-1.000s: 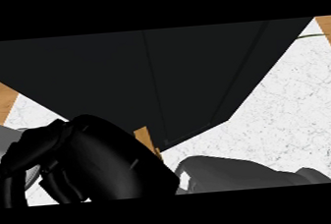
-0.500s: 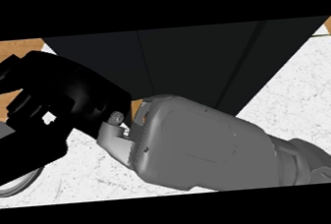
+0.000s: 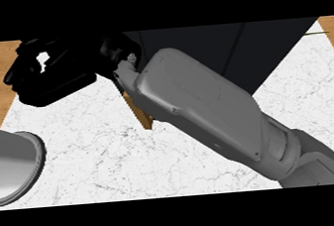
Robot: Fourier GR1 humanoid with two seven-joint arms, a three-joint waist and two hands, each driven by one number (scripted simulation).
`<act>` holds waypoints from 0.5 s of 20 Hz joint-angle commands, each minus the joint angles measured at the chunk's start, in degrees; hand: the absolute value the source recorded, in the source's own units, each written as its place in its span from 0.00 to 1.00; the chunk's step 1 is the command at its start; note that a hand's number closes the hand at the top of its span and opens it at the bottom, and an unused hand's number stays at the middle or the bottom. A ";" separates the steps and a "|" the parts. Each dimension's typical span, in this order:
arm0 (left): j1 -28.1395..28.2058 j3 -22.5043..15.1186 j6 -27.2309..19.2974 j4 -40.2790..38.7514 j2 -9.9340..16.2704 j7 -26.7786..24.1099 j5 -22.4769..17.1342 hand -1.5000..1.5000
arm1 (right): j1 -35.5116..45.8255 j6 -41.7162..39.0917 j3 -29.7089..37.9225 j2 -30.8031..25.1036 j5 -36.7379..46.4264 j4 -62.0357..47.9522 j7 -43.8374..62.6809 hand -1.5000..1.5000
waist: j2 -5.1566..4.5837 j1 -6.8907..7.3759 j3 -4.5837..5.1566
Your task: Pick up the wine, place it into the cabinet and close the cabinet
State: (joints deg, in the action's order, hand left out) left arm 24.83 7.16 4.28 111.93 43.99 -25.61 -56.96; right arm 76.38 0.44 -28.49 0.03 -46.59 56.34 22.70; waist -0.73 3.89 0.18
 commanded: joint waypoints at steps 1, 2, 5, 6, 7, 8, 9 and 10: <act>-1.49 1.59 1.28 -3.10 0.46 0.94 -0.48 0.00 | 2.85 -1.82 4.72 -1.30 2.59 -9.63 -6.50 1.00 | -0.16 -1.34 -0.07; 1.31 2.53 0.17 1.71 0.22 1.46 -1.60 0.00 | 1.84 -0.95 4.65 -2.68 4.07 -11.39 -8.62 1.00 | -0.01 -0.35 -0.14; 0.86 2.48 1.21 -0.27 0.17 1.46 -1.07 0.00 | -0.20 -0.68 4.49 -3.81 4.96 -13.97 -11.77 1.00 | -0.18 -0.81 -0.11; -0.15 2.58 0.90 -0.17 0.22 0.99 -0.47 0.00 | -0.15 -2.55 5.21 -5.87 4.38 -14.94 -11.97 1.00 | -0.53 -0.62 -0.10; 1.06 3.51 2.86 -1.01 0.74 1.27 -1.52 0.00 | -1.49 -2.10 5.43 -6.96 4.31 -13.92 -12.37 1.00 | -0.15 -0.82 -0.11; 0.39 1.98 2.42 0.41 0.94 2.47 -1.35 0.00 | -0.18 -1.62 5.52 -6.43 4.43 -14.78 -11.92 1.00 | -0.21 -0.91 -0.11; -0.36 0.64 1.87 1.58 0.39 2.32 -0.66 0.00 | -0.55 -2.76 5.63 -6.87 4.50 -15.84 -13.13 1.00 | -0.70 -0.70 -0.11; -0.33 2.49 2.51 0.15 1.30 2.59 -1.37 0.00 | -1.70 -2.90 5.43 -7.52 4.39 -14.62 -12.90 1.00 | -0.24 -1.56 -0.13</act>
State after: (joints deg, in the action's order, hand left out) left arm 24.53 7.92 6.31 112.61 44.49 -23.52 -57.77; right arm 76.26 -4.55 -27.14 0.01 -44.33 48.90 12.86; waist 1.12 4.26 1.25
